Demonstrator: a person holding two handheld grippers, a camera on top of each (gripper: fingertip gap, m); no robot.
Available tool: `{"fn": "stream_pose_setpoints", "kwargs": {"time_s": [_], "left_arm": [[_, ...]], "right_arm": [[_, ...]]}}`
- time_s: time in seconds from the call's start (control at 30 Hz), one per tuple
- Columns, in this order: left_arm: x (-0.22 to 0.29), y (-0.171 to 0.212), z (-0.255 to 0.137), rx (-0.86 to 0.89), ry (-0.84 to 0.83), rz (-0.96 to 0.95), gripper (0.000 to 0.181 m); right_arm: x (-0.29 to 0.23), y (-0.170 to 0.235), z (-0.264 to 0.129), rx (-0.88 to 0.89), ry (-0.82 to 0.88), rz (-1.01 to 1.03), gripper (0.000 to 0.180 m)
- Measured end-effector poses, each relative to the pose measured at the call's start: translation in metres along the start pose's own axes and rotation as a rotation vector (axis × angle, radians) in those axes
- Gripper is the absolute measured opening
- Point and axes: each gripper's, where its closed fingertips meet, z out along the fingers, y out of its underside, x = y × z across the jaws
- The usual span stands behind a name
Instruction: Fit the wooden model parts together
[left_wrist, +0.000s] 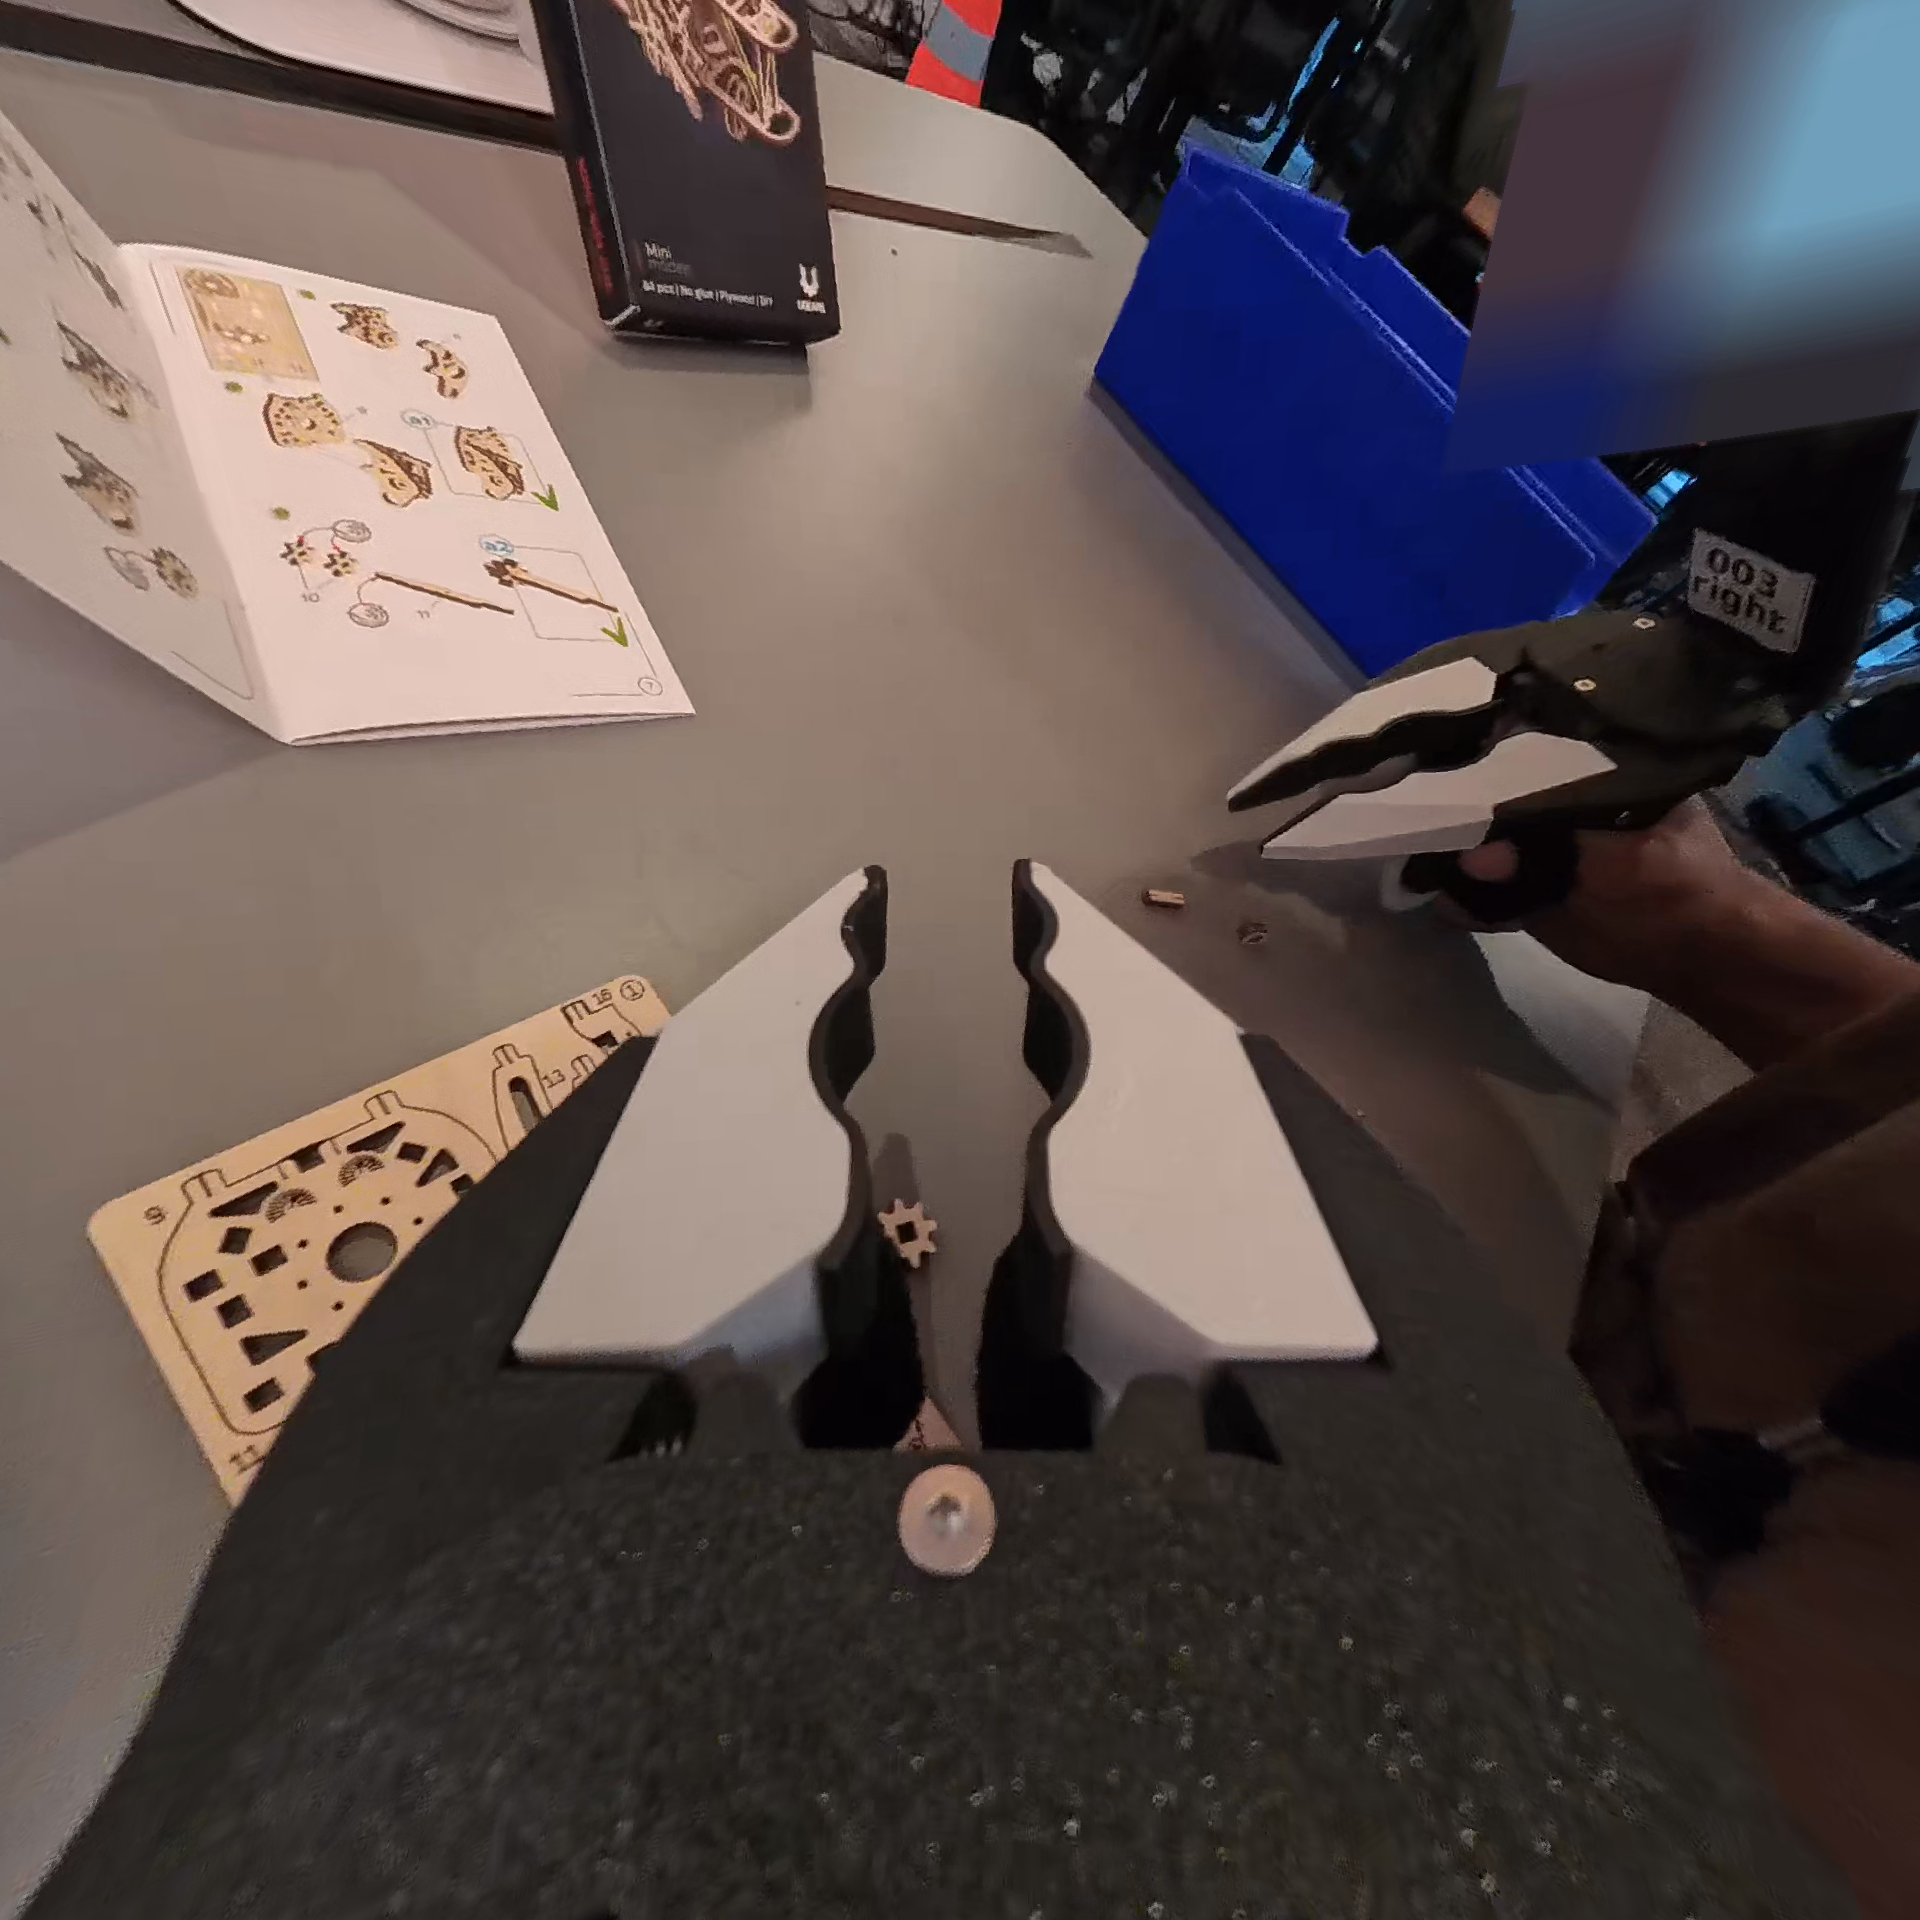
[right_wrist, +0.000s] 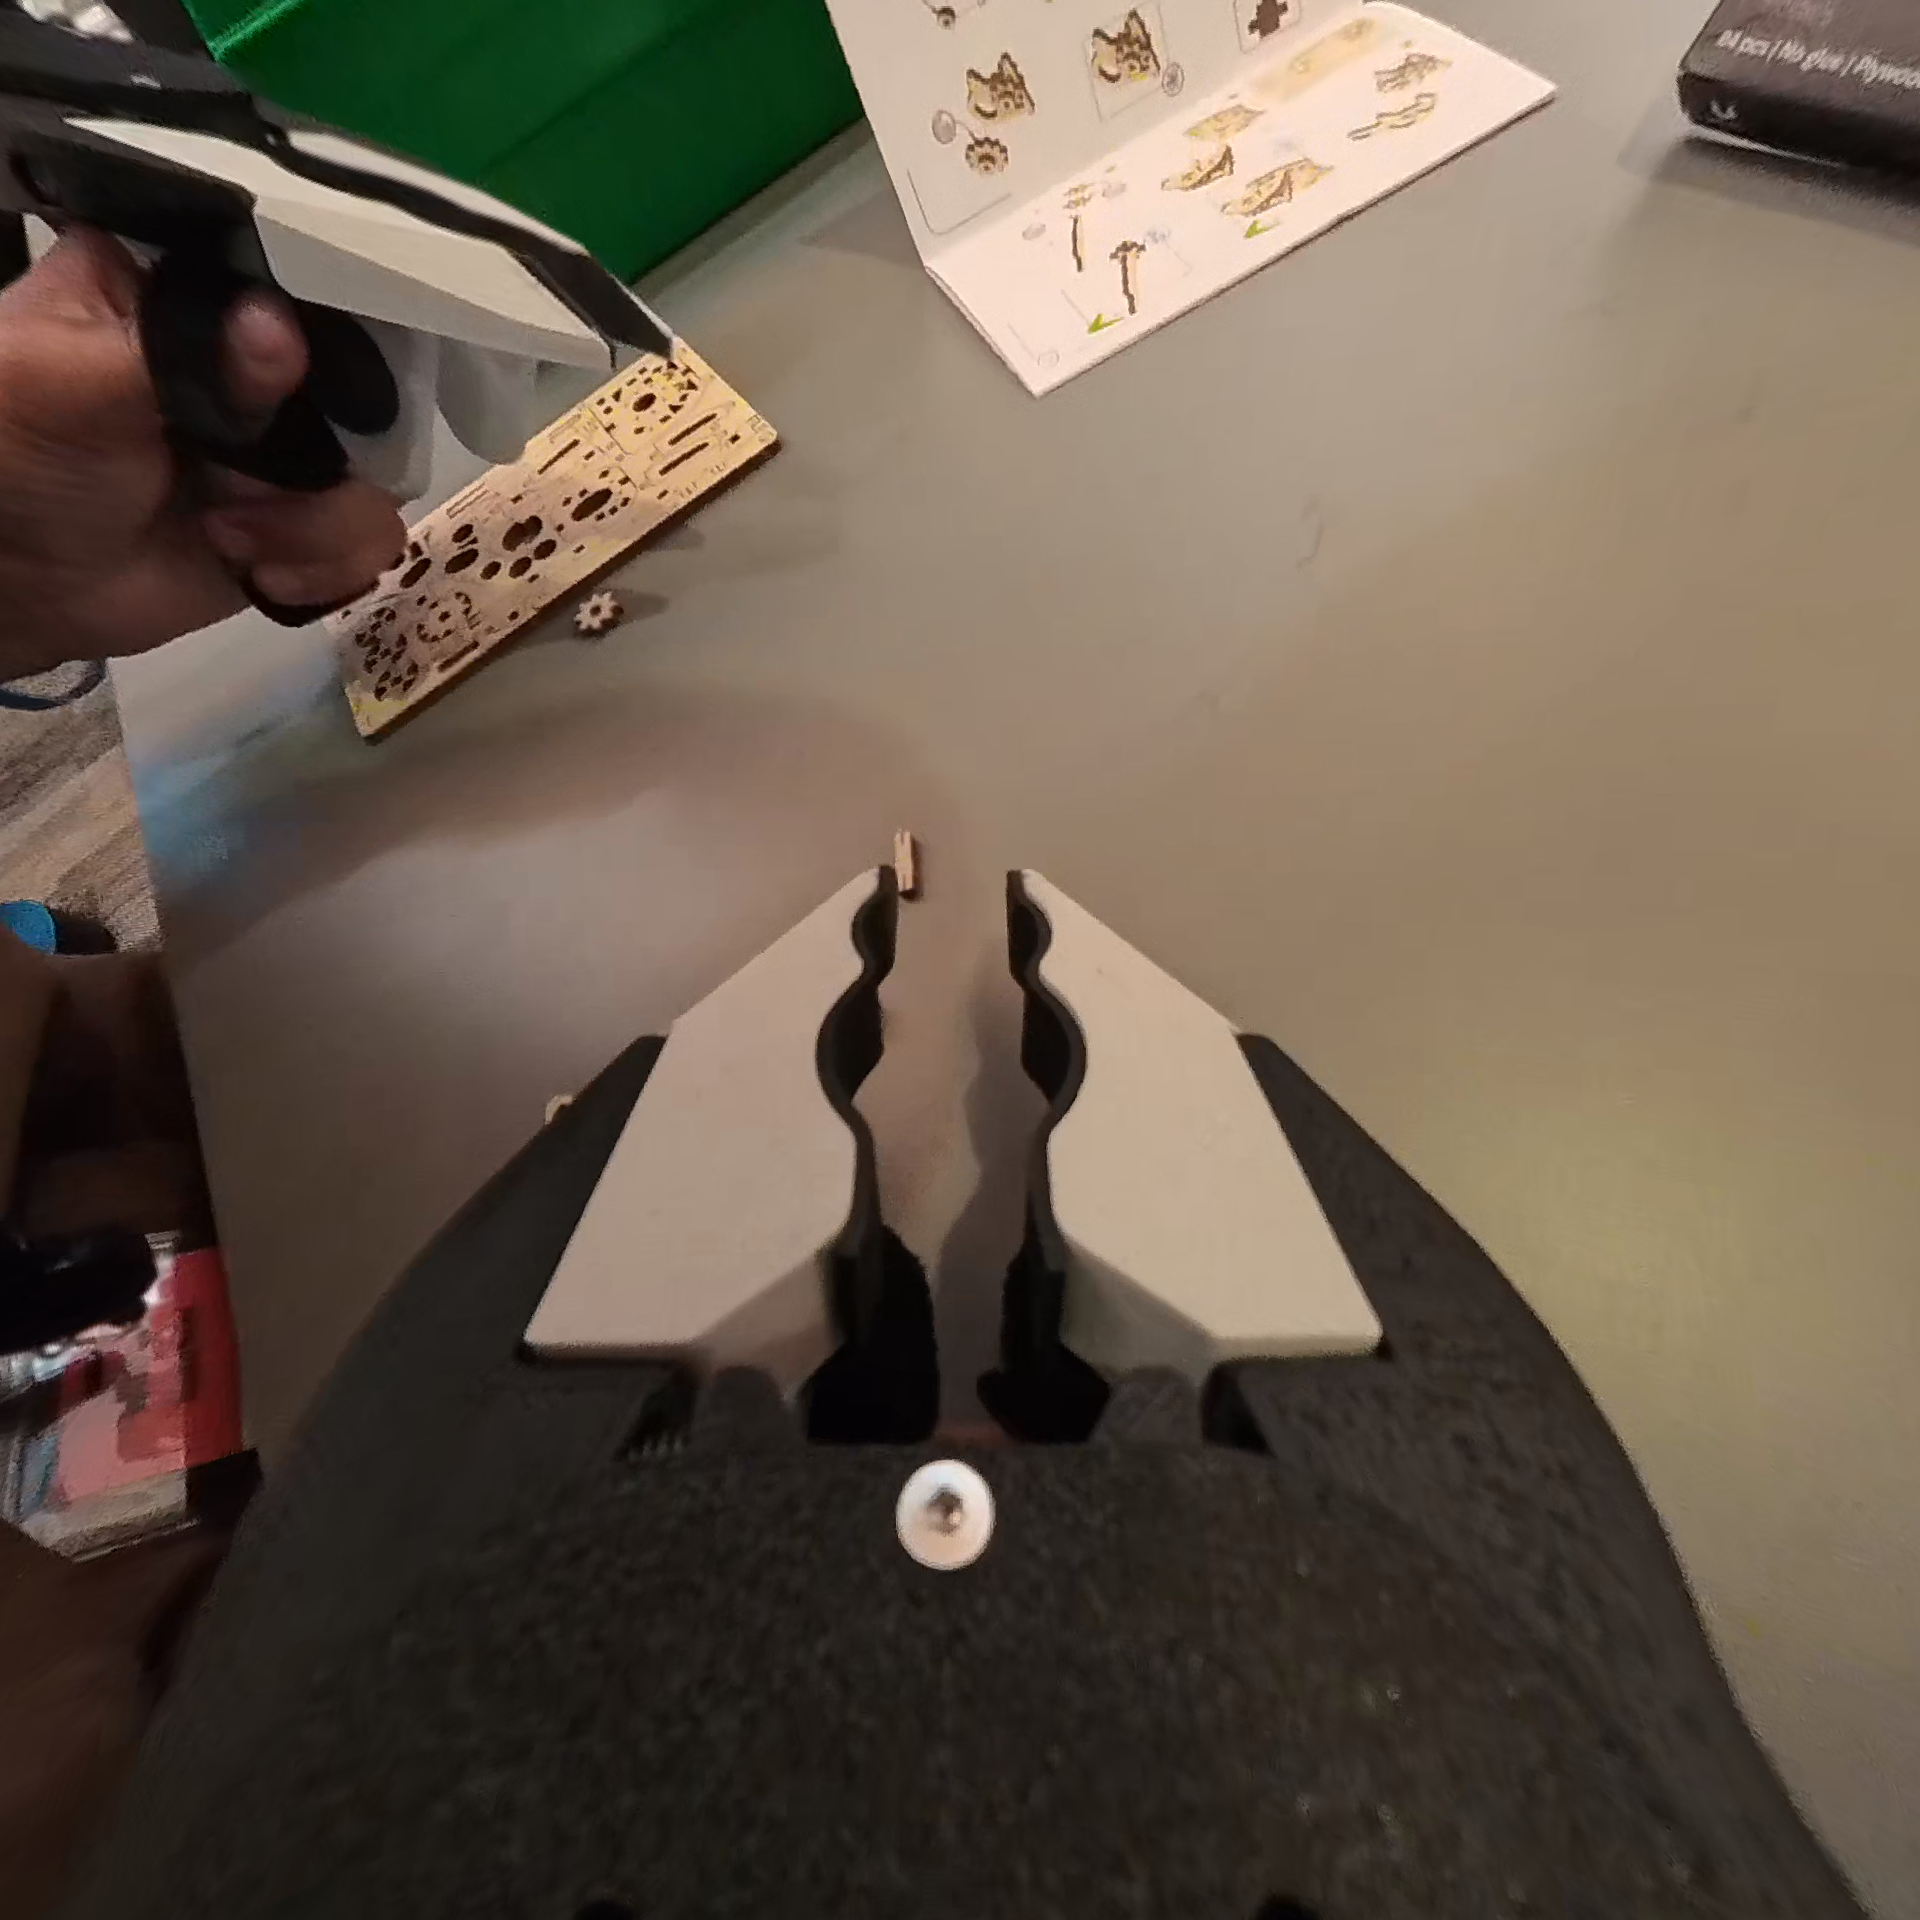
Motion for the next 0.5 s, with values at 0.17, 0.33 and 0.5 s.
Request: {"fn": "stream_pose_setpoints", "kwargs": {"time_s": [0.17,0.33,0.5], "left_arm": [[0.002,0.007,0.005,-0.040,0.021,0.011,0.022],[0.014,0.016,0.011,-0.094,0.059,0.045,0.022],[0.021,0.022,0.013,-0.128,0.062,0.094,0.021]], "right_arm": [[0.001,0.005,0.006,-0.053,0.042,-0.051,0.014],[-0.012,0.014,0.017,-0.122,0.030,-0.151,0.014],[-0.010,0.017,0.027,-0.160,0.105,-0.210,0.013]]}}
